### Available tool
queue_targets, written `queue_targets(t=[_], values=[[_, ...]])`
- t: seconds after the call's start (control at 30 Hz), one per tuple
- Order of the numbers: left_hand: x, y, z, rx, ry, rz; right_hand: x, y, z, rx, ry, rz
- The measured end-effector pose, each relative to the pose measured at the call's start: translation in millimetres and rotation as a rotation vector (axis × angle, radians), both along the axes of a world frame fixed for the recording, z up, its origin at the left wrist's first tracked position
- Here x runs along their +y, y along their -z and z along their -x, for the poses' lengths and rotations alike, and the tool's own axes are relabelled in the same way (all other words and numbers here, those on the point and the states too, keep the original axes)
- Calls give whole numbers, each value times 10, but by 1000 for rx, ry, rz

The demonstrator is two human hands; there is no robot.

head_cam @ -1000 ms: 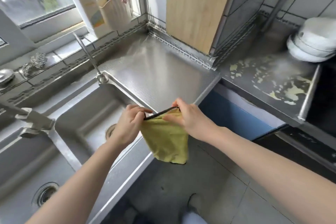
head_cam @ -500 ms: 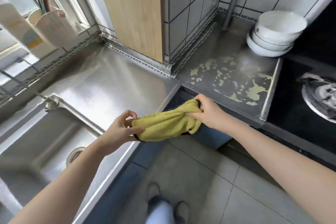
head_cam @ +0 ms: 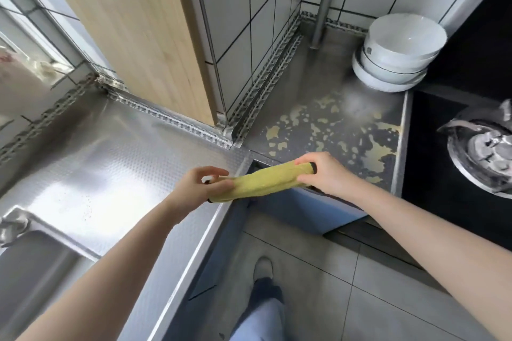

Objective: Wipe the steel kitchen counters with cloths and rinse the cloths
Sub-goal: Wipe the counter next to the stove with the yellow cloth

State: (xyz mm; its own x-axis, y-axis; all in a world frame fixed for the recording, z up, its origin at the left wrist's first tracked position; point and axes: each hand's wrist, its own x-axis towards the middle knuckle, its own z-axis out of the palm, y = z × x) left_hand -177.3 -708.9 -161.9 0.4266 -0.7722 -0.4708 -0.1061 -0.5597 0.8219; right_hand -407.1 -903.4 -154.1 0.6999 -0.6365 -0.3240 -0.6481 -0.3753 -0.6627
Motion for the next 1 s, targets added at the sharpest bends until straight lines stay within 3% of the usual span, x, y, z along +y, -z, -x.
queue_targets(t=[0.1, 0.2, 0.27, 0.33, 0.47, 0.6, 0.67, 0.77, 0.8, 0.9, 1.0], values=[[-262, 33, -40, -392, 322, -82, -201, 20, -77, 86, -16, 96], [-441, 47, -76, -474, 480, -133, -430, -37, -122, 140, -87, -14], [-496, 52, -116, -370, 427, -139, -567, -100, -136, 146, -71, -179], [-526, 48, -149, -136, 289, -141, -675, -123, -151, 138, -25, -266], [-638, 118, -55, 321, 39, -95, -918, -55, -260, 105, 58, -230], [-927, 271, 102, 348, -145, -115, -1221, 79, -593, 20, 154, -85], [-1114, 398, 199, 148, -189, -142, -1374, 173, -835, -4, 167, 45], [-1251, 634, 378, -602, -51, -365, -1421, 342, -1023, 24, 173, 337], [-1252, 701, 444, -753, -51, -405, -1367, 422, -1028, 44, 137, 398], [-1237, 878, 545, -852, -185, -373, -1054, 706, -973, 134, -105, 396], [-1247, 1004, 534, -854, -263, -356, -885, 960, -1033, 306, -204, 306]])
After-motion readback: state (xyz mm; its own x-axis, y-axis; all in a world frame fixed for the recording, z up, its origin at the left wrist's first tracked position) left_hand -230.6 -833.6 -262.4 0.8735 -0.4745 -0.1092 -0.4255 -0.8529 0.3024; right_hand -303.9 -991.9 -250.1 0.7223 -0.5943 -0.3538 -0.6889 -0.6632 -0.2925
